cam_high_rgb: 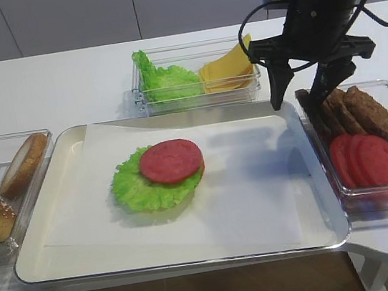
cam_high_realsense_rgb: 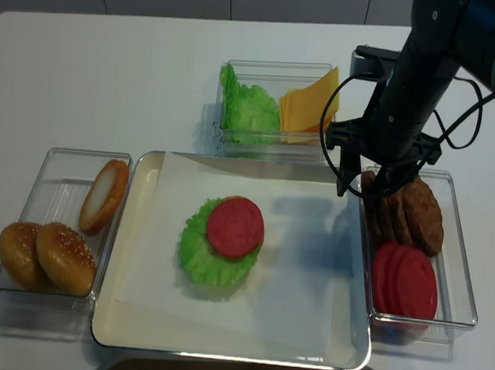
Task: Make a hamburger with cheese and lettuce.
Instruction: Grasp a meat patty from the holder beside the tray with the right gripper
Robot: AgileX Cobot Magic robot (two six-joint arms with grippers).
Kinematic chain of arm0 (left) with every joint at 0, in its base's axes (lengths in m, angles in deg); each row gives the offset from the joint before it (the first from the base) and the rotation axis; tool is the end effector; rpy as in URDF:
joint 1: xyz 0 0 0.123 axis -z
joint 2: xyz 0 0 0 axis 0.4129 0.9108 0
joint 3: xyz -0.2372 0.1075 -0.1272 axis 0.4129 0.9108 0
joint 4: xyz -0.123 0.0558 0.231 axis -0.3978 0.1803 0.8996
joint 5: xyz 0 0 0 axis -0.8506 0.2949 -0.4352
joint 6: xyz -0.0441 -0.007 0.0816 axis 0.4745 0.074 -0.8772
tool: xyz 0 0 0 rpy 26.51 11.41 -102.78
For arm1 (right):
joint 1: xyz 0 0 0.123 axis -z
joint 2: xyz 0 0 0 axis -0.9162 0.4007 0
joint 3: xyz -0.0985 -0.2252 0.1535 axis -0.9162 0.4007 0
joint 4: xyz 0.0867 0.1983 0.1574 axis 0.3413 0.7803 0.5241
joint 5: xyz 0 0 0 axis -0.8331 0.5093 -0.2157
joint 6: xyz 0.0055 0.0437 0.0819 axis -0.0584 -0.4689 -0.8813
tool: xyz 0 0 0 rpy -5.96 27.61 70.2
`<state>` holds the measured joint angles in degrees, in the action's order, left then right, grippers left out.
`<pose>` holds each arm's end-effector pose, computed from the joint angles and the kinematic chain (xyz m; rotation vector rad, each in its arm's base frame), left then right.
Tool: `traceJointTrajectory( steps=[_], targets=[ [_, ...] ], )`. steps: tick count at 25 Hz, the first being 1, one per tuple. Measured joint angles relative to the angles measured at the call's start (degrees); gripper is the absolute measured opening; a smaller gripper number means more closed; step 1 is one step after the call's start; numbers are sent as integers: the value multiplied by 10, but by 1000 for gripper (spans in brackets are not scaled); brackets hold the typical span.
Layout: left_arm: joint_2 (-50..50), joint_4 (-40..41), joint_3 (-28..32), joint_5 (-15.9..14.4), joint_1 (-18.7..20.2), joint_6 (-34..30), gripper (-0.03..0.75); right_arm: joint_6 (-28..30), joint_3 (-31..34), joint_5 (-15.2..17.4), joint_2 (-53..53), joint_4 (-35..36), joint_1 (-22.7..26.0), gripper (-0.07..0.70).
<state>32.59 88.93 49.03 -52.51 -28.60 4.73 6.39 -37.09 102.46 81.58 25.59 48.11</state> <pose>-0.0021 0.0054 0.2720 -0.1640 2.1492 0.0793 0.3667 0.1386 0.2584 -0.1508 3.0527 0.3155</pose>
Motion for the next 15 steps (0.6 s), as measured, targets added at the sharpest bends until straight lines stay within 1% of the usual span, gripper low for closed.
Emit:
traceJointTrajectory(
  steps=[13,15],
  targets=[
    [0,0,0,0,0,0,336,0,0,0,0,-2,0,477],
    [0,0,0,0,0,0,336,0,0,0,0,-2,0,463]
  ],
)
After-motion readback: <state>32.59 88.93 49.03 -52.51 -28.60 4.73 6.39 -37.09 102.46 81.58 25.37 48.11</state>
